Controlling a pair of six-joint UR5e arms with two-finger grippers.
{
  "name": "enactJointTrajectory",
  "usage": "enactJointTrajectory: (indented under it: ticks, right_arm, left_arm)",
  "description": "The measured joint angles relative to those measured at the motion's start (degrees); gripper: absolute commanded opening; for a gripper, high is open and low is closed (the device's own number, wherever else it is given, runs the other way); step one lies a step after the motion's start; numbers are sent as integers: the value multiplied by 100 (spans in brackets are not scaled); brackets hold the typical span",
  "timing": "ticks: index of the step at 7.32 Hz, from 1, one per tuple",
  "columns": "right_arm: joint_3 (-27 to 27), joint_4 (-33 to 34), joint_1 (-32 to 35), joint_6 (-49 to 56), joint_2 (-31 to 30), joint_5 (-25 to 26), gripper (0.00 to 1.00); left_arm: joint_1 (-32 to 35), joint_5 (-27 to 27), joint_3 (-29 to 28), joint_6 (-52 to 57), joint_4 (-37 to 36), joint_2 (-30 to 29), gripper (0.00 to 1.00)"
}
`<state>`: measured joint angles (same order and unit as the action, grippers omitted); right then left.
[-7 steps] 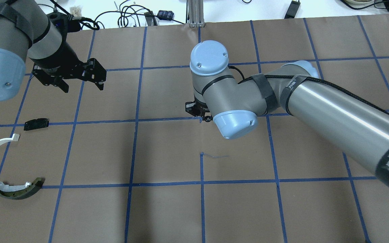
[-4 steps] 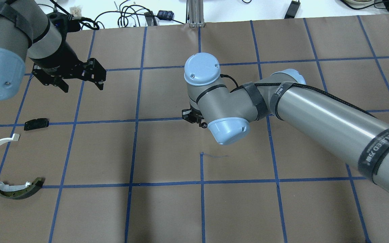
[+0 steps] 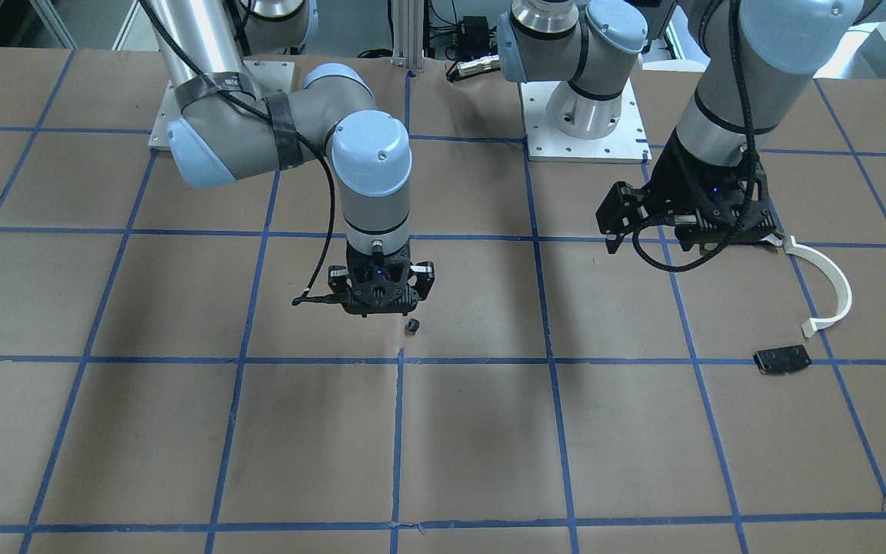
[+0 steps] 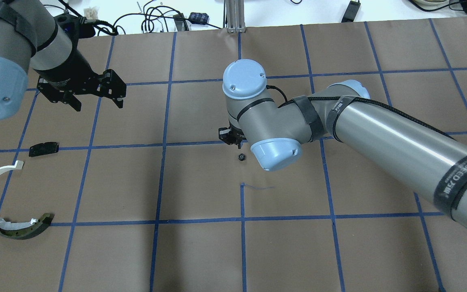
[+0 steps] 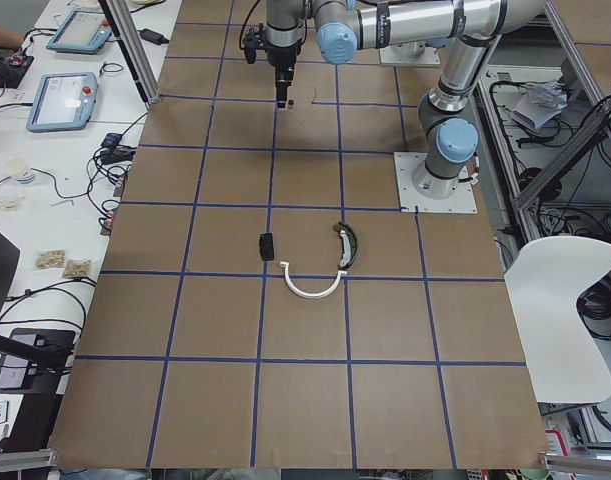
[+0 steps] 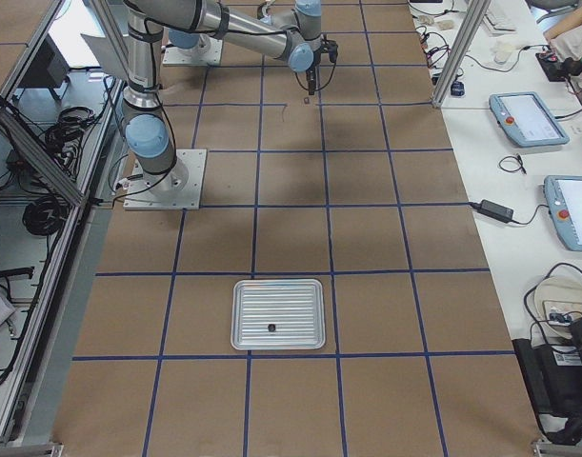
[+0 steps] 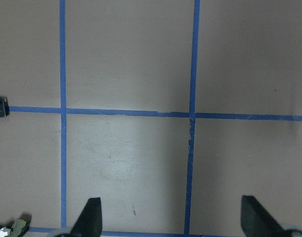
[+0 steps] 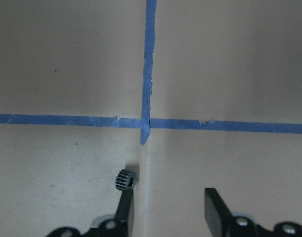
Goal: Place bearing gear from tray to pile
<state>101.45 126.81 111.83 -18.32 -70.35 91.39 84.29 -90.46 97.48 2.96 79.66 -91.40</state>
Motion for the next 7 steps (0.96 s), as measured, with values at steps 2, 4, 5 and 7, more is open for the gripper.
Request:
enactJointTrajectory:
  ticks: [2, 4, 5, 7]
  right_arm:
    - [15, -580, -513, 609, -699, -32, 89]
    - [42, -1722, -1428, 1926, -1632, 79, 85]
    - [58, -2214, -1981, 2745, -2026, 217, 85]
    - [125, -2635, -2932, 4331, -2452, 370, 85]
  left_arm:
    - [120, 74, 65, -30, 18, -217, 100]
    - [488, 312, 209, -257, -262, -588, 100]
    - [732, 482, 241, -467, -519, -823, 100]
    - [1273, 564, 257, -771, -1121, -1287, 100]
